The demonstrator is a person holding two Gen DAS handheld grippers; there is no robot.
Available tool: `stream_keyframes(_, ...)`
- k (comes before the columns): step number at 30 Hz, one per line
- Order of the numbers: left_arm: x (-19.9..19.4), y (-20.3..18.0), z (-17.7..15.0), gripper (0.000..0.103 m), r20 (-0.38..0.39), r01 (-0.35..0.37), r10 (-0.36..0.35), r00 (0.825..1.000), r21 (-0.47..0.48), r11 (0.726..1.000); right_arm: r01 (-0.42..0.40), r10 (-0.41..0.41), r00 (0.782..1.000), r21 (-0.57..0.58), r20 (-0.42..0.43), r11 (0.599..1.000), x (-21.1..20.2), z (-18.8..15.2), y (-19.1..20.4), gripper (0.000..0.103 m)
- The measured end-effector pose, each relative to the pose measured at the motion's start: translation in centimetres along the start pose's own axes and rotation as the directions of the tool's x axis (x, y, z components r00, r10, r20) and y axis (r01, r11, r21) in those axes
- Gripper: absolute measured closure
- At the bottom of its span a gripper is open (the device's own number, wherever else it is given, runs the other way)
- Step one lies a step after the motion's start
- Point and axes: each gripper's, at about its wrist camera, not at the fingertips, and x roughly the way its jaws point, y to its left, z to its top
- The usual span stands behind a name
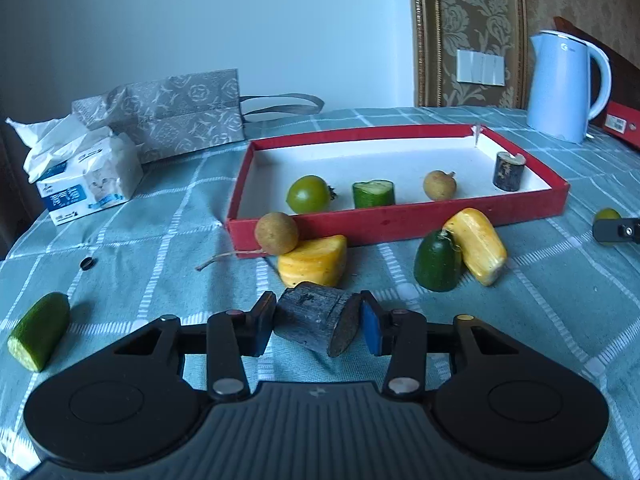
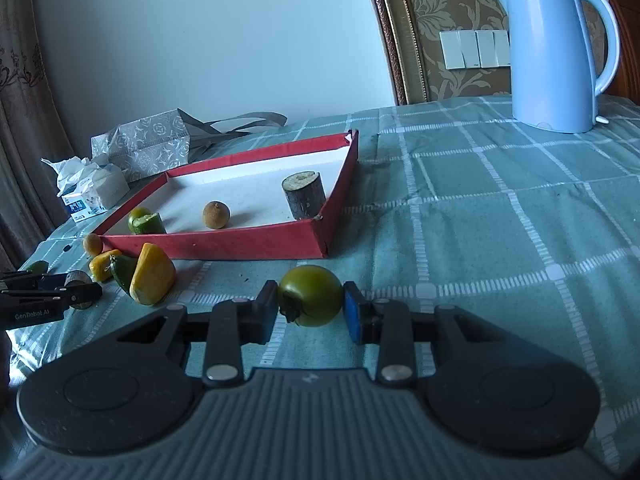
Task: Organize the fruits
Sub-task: 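Move the left tool to the dark log chunk and grasp it, then carry the log chunk into the red tray and open the left tool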
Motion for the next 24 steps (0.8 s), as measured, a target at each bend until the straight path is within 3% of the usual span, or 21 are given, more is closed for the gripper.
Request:
stream_keyframes(3, -0.6, 0.3, -0.1, 0.060, 0.024, -0.020, 0.021, 0.999, -0.029, 0.999, -0.001, 0.001, 1.000, 0.001, 0.001, 1.000, 0.0, 0.0, 0.0, 0.070)
stream_keyframes(7, -1.7, 0.2, -0.2, 0.060, 0.068, -0.102, 0.106, 0.992, -0.060, 0.993, -0.002, 0.002, 1.000, 0.003, 0.005, 1.000, -0.1, 0.0, 0.0, 0.070)
stream_keyframes(11, -2.8, 0.5, 0.2, 0.060, 0.098, -0.185, 0.202, 0.974, -0.161, 0.970, -0.004, 0.004, 1.000, 0.003, 0.013, 1.000, -0.2, 0.0, 0.0, 0.070)
stream_keyframes(15, -2.6, 1.0, 0.3, 0.060, 0.086, -0.222, 0.249, 0.965, -0.243, 0.944, -0.005, 0.004, 1.000, 0.009, 0.018, 1.000, -0.3, -0.1, -0.1, 0.070)
stream_keyframes(24, -1.9, 2.1, -0.2, 0.060, 0.063, -0.221, 0.252, 0.966, -0.311, 0.924, -0.001, 0.001, 1.000, 0.010, 0.023, 1.000, -0.3, -0.1, -0.1, 0.070)
